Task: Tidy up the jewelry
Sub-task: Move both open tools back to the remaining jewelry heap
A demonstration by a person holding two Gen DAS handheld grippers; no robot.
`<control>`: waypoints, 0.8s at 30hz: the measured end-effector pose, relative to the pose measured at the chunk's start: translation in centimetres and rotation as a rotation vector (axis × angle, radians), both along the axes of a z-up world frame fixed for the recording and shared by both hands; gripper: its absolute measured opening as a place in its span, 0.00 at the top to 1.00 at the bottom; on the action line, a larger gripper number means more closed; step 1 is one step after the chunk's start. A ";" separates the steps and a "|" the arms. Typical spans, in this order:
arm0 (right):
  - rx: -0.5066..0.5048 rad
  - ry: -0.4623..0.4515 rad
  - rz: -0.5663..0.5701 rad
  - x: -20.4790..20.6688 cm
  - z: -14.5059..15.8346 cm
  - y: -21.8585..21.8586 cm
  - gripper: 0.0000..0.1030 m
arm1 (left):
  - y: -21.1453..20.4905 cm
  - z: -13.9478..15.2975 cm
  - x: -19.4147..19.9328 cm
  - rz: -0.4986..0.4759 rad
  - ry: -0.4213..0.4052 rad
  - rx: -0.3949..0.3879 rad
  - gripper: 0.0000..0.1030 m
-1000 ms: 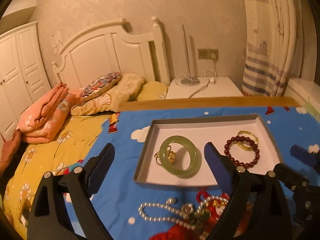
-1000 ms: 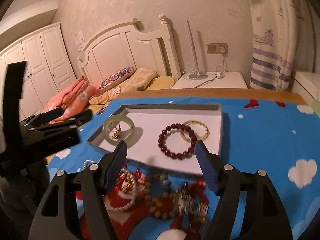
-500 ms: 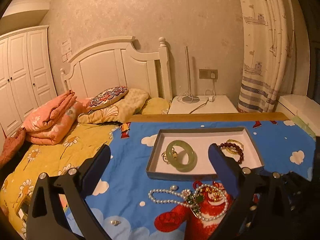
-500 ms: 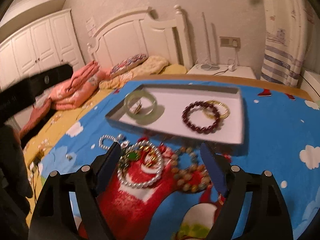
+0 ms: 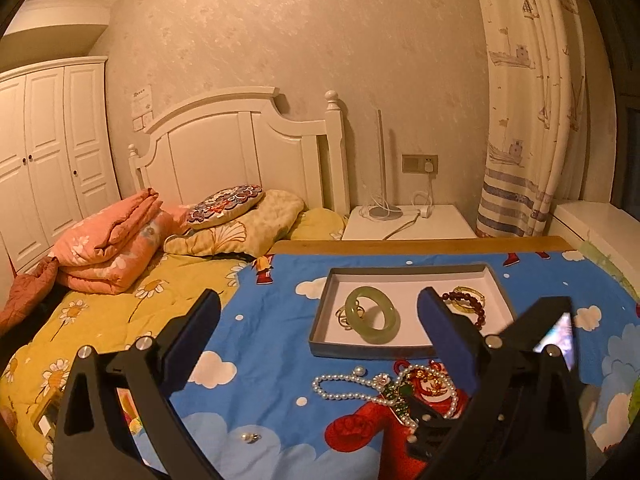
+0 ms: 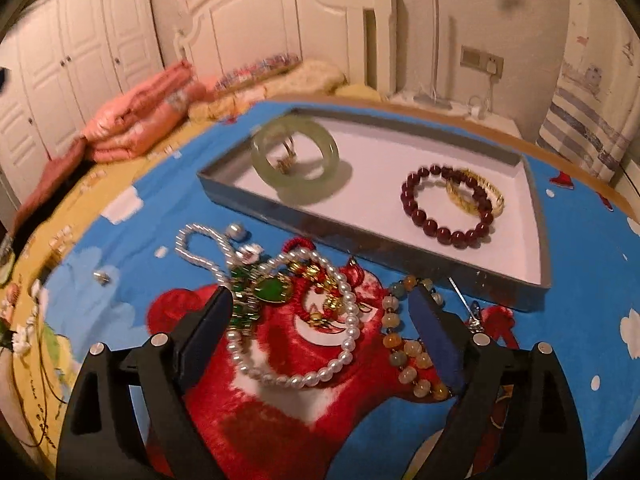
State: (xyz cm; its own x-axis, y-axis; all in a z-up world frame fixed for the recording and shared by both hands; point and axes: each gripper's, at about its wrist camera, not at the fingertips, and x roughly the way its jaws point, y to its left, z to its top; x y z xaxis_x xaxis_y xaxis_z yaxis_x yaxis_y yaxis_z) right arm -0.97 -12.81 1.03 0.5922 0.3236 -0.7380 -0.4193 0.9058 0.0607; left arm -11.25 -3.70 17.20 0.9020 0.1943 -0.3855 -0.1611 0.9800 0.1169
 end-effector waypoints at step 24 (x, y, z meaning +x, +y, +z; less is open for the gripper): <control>0.011 -0.110 -0.047 -3.3 2.6 -1.7 0.98 | 1.2 0.6 -3.0 0.023 -0.031 0.002 0.03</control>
